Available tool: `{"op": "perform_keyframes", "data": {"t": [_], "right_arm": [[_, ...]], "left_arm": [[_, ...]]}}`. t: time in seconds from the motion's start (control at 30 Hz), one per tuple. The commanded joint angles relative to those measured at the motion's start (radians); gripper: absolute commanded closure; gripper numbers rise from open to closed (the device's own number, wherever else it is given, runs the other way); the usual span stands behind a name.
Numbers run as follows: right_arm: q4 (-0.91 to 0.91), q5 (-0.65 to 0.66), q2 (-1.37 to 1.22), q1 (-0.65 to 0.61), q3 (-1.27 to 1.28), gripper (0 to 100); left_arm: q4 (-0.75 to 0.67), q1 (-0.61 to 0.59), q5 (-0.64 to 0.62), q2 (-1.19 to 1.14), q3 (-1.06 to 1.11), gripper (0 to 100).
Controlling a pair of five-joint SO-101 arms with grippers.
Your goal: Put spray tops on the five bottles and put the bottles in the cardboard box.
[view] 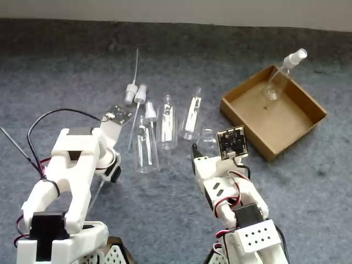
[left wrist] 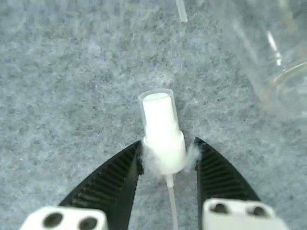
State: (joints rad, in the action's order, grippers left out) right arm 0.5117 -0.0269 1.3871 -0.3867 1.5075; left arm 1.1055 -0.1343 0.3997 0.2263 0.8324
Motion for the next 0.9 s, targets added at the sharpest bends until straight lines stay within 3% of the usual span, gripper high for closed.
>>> {"op": "perform_keyframes", "data": {"t": [0.0, 0.2, 0.4, 0.6, 0.73, 0.87], "right_arm": [[-0.031, -0.008, 0.019, 0.001, -0.012, 86.6], [-0.031, -0.008, 0.019, 0.001, -0.012, 86.6], [-0.031, -0.008, 0.019, 0.001, -0.012, 86.6], [-0.031, -0.008, 0.019, -0.004, -0.012, 86.6], [-0.033, -0.008, 0.021, -0.004, -0.012, 86.6], [-0.036, -0.008, 0.021, -0.005, -0.012, 86.6]], "left_arm": [[0.000, 0.025, 0.012, 0.004, -0.002, 88], [0.000, 0.025, 0.009, 0.004, -0.002, 88], [-0.031, 0.027, 0.011, 0.004, -0.002, 98], [-0.052, 0.025, 0.011, 0.015, -0.012, 99], [0.026, 0.025, 0.011, 0.015, -0.094, 99], [0.213, 0.025, 0.008, 0.015, -0.263, 99]]}}
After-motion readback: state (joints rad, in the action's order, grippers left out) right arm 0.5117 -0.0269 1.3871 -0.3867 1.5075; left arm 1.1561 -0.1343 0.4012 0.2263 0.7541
